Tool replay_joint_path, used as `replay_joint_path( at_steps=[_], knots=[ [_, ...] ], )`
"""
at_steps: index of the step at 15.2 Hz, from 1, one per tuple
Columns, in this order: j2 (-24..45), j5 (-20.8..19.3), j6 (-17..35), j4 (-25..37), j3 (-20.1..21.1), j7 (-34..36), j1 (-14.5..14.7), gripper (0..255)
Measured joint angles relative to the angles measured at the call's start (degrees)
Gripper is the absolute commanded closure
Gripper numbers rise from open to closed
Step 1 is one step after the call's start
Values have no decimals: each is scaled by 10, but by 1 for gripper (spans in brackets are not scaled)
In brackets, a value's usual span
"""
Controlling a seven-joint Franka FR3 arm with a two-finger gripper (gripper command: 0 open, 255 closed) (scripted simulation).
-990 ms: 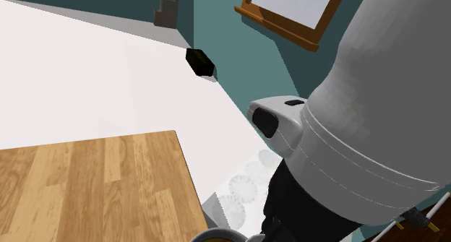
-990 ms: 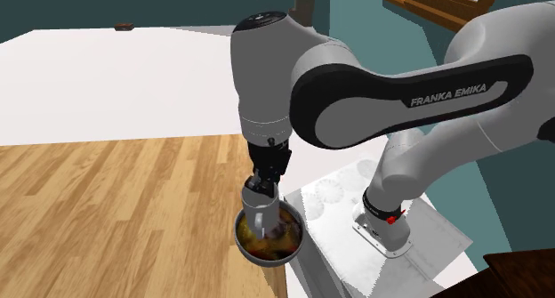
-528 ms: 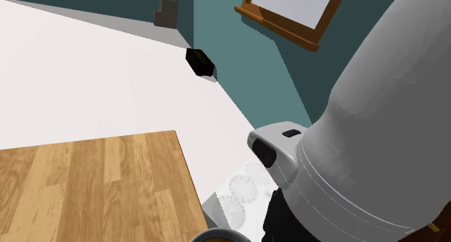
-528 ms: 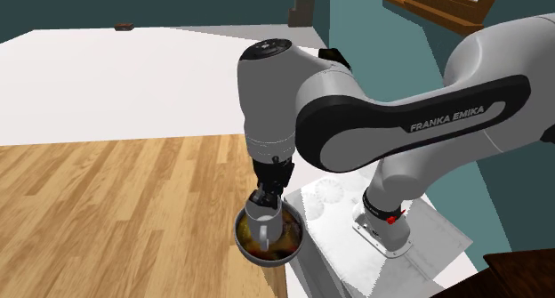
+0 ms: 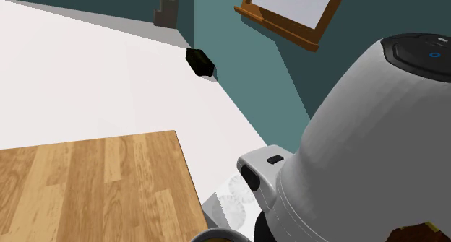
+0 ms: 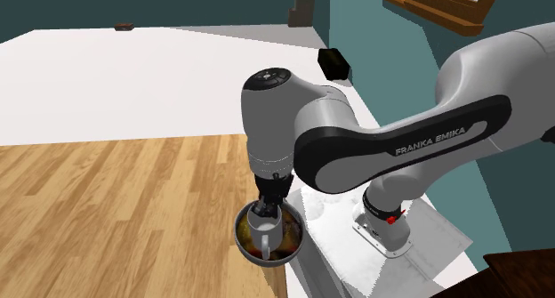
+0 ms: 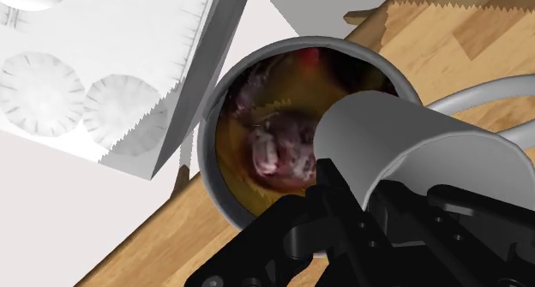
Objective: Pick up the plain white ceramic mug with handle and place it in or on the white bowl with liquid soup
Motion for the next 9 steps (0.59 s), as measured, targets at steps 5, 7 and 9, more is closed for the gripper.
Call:
replay_joint_path(
  at_steps=[5, 7, 9],
  knots=[
    [7, 7, 32, -22, 11, -4, 0, 255],
    [7, 7, 33, -23, 11, -4, 0, 255],
    [7, 8, 34, -23, 12, -4, 0, 255]
  ],
)
